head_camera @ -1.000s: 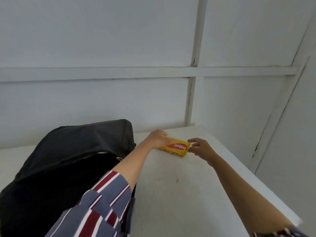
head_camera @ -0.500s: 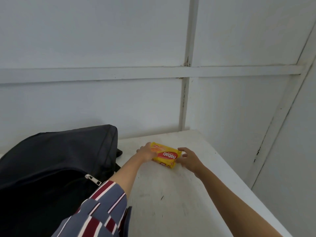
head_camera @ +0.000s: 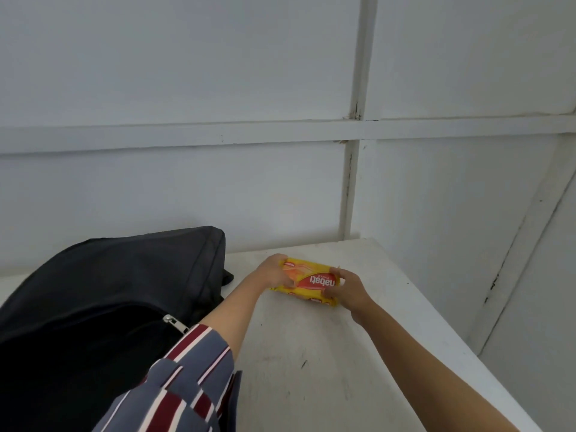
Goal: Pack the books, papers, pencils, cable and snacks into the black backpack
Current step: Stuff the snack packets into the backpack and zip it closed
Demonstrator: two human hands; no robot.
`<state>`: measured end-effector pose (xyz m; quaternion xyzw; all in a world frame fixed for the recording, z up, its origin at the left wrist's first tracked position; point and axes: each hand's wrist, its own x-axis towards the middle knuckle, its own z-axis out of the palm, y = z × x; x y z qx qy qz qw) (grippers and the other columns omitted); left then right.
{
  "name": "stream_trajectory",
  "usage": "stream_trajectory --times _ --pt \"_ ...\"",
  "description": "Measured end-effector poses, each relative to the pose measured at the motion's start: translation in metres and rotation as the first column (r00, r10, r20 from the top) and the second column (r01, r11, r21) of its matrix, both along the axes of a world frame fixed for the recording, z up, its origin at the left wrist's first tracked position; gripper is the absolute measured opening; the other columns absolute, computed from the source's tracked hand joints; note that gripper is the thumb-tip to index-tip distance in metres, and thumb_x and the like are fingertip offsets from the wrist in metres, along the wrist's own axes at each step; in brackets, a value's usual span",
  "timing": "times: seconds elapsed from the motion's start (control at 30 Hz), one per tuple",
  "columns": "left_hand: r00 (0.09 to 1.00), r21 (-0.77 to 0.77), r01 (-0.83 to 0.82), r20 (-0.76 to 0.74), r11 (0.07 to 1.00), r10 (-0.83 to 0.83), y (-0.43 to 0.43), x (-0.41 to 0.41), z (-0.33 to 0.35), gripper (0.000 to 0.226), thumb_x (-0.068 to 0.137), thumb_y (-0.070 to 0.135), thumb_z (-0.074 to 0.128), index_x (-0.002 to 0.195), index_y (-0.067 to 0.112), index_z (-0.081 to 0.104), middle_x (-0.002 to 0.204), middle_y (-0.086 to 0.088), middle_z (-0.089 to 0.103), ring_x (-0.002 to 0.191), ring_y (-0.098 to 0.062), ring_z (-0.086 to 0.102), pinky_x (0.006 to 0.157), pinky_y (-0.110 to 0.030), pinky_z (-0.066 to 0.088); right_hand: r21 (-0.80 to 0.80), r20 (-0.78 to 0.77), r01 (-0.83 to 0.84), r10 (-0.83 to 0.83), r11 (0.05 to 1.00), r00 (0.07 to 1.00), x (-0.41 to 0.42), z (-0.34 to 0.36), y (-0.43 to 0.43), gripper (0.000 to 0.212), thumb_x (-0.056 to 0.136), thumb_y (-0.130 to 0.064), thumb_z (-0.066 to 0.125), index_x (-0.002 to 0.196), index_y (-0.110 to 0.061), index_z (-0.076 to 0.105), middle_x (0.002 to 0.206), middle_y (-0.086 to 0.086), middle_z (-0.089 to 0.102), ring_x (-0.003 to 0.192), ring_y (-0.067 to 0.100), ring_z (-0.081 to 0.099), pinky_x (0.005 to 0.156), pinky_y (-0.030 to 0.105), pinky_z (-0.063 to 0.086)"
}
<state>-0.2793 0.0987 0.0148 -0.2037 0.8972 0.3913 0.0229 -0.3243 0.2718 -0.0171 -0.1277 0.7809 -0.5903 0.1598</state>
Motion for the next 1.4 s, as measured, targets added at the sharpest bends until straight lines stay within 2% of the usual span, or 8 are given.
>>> stream_trajectory --times 0.27,0.57,0.77,0.9,1.1,1.2,1.27,1.4 --pt "0.98 0.047 -0.016 -0.199 0.999 0.025 -0.004 0.026 0.045 0.075 0.079 0.001 0.068 0.143 0.011 0.032 0.144 -0.008 0.036 0.129 -0.025 0.039 0.102 -0.031 0.038 -0.329 0.003 0.008 -0.007 0.944 1.0 0.019 0.036 -0.002 0.057 0.078 0.013 0.059 0.129 -0.01 0.05 0.126 0.014 0.05 0.102 0.026 0.057 0.059 0.02 0.055" --pt "0.928 0.078 -0.073 -0.36 0.994 0.096 -0.022 0.101 0.096 0.074 0.077 0.005 0.071 0.142 0.009 0.035 0.141 -0.01 0.043 0.125 -0.025 0.046 0.104 -0.041 0.041 -0.419 -0.111 -0.07 0.026 0.905 0.994 0.078 0.09 -0.027 0.055 0.08 0.01 0.058 0.13 -0.01 0.05 0.12 0.012 0.056 0.099 0.025 0.059 0.078 0.032 0.054" --pt "0.896 0.105 -0.141 -0.409 0.984 0.172 -0.046 0.181 0.12 0.074 0.082 0.006 0.067 0.145 0.008 0.028 0.141 -0.009 0.041 0.126 -0.023 0.044 0.099 -0.029 0.04 -0.324 -0.158 -0.113 0.064 0.939 0.985 0.143 0.117 -0.062 0.05 0.084 0.001 0.061 0.131 -0.013 0.051 0.126 0.008 0.05 0.108 0.026 0.056 0.084 0.034 0.054" --pt "0.905 0.136 -0.166 -0.371 0.977 0.206 -0.066 0.249 0.124 0.067 0.081 0.007 0.069 0.14 0.005 0.037 0.13 -0.009 0.05 0.117 -0.022 0.05 0.098 -0.03 0.041 -0.331 -0.159 -0.187 0.14 0.925 0.977 0.197 0.125 -0.085 0.049 0.083 0.005 0.059 0.13 -0.009 0.052 0.119 0.009 0.053 0.096 0.02 0.057 0.069 0.023 0.051" --pt "0.947 0.144 -0.185 -0.238 0.972 0.216 -0.093 0.34 0.105 0.06 0.082 0.016 0.07 0.134 0.002 0.042 0.12 -0.007 0.051 0.109 -0.019 0.05 0.087 -0.028 0.042 -0.168 -0.134 -0.246 0.225 0.955 0.965 0.272 0.112 -0.109 0.046 0.086 -0.007 0.062 0.131 -0.006 0.051 0.124 0.006 0.053 0.107 0.023 0.056 0.088 0.031 0.051" --pt "0.961 0.143 -0.211 -0.151 0.967 0.232 -0.104 0.366 0.09 0.014 0.083 0.018 0.069 0.09 0.015 0.057 0.092 0.001 0.054 0.09 -0.014 0.052 0.072 -0.024 0.041 -0.1 -0.113 -0.263 0.252 0.96 0.961 0.295 0.1 -0.116 0.045 0.086 -0.008 0.062 0.13 -0.004 0.052 0.123 0.009 0.055 0.104 0.023 0.058 0.088 0.03 0.05" --pt "0.974 0.136 -0.192 -0.098 0.972 0.206 -0.107 0.375 0.083 0.029 0.084 0.019 0.068 0.068 0.02 0.044 0.078 0.003 0.048 0.076 -0.01 0.05 0.071 -0.024 0.043 -0.044 -0.096 -0.272 0.266 0.961 0.959 0.303 0.094 -0.118 0.045 0.085 -0.007 0.062 0.129 -0.003 0.052 0.122 0.011 0.056 0.104 0.023 0.058 0.09 0.031 0.049" --pt "0.986 0.153 -0.149 -0.049 0.977 0.158 -0.113 0.378 0.076 0.018 0.084 0.019 0.068 0.096 0.009 0.058 0.101 -0.008 0.062 0.09 -0.018 0.059 0.088 -0.034 0.049 0.051 -0.088 -0.3 0.304 0.952 0.949 0.307 0.092 -0.123 0.045 0.085 -0.005 0.061 0.129 -0.002 0.053 0.116 0.007 0.056 0.102 0.021 0.056 0.088 0.029 0.047"
